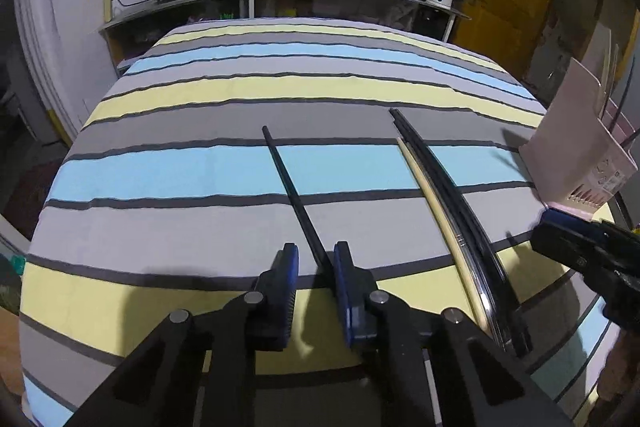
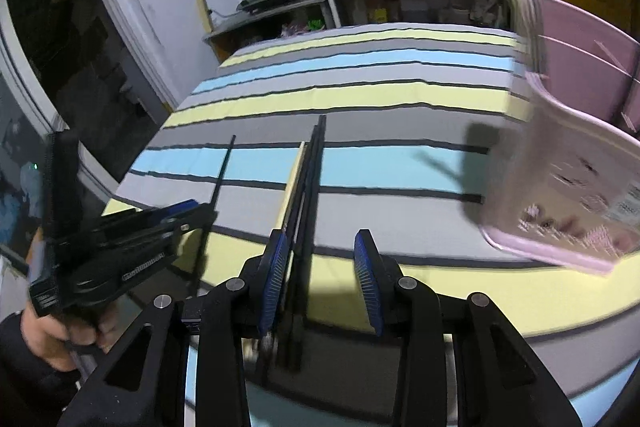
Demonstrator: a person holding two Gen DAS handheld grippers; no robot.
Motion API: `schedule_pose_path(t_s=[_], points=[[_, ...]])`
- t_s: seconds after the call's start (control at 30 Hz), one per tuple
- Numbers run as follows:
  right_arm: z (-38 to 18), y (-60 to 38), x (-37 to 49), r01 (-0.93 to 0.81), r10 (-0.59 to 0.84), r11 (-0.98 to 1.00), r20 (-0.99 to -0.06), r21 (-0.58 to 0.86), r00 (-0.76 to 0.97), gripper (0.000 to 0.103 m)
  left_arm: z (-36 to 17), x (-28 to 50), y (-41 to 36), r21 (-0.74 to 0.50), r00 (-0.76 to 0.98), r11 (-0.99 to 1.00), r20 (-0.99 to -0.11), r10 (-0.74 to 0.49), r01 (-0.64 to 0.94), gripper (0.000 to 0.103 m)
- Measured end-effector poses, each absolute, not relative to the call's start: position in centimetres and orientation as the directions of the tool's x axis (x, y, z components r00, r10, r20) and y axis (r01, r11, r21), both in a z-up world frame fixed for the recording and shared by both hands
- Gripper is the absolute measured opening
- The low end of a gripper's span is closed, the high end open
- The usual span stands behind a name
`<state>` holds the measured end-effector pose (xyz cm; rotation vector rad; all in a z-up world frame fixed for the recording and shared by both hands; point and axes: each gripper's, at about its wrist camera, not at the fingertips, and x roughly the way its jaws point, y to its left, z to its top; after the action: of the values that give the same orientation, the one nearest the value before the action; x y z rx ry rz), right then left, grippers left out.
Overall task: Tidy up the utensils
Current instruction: 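Grasp a black chopstick with the right tool while the left tool grasps another black chopstick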
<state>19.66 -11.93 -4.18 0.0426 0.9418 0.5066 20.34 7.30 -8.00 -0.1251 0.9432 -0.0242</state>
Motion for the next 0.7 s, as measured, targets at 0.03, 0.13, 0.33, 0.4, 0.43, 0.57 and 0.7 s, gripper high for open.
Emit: schedule_pose_path(t_s=[0.03, 0.13, 0.33, 0.4, 0.43, 0.57, 0.7], points=[[-4.5, -11.4, 20.2, -0.402, 0.427, 0.883, -0.768, 0.241, 0.478, 0.034, -8.0, 20.2, 7.5, -0.126, 0.585, 0.991, -0.807, -0.082, -0.034, 0.018], [-5.3, -10.3, 21.6, -0.405, 0.412, 0.886, -0.780, 0.224, 0.471, 0.032, -8.1, 20.3, 8.0, -0.146, 0.576, 0.989, -0.811, -0.103, -0.029, 0.020], [-7.0, -9.4, 23.9, -0.391, 0.380, 0.897, -0.810, 0.204, 0.447, 0.026, -8.2, 21.1, 8.1, -0.164, 0.571, 0.986, -0.813, -0.114, -0.037, 0.020], [-7.3, -9.6, 24.2, -0.384, 0.381, 0.899, -0.809, 0.211, 0.448, 0.025, -8.2, 21.5, 8.0, -0.166, 0.573, 0.985, -0.812, -0.115, -0.037, 0.020], [-7.3, -9.6, 24.3, -0.383, 0.382, 0.899, -0.808, 0.213, 0.448, 0.025, -8.2, 21.7, 8.0, -0.165, 0.574, 0.986, -0.811, -0.114, -0.036, 0.020], [-7.2, -9.7, 24.1, -0.394, 0.369, 0.899, -0.811, 0.190, 0.453, 0.025, -8.3, 22.2, 7.9, -0.162, 0.574, 0.986, -0.811, -0.111, -0.038, 0.020], [-7.1, -9.2, 24.4, -0.392, 0.342, 0.906, -0.822, 0.159, 0.455, 0.025, -8.3, 22.9, 7.9, -0.167, 0.576, 0.985, -0.810, -0.113, -0.040, 0.020]])
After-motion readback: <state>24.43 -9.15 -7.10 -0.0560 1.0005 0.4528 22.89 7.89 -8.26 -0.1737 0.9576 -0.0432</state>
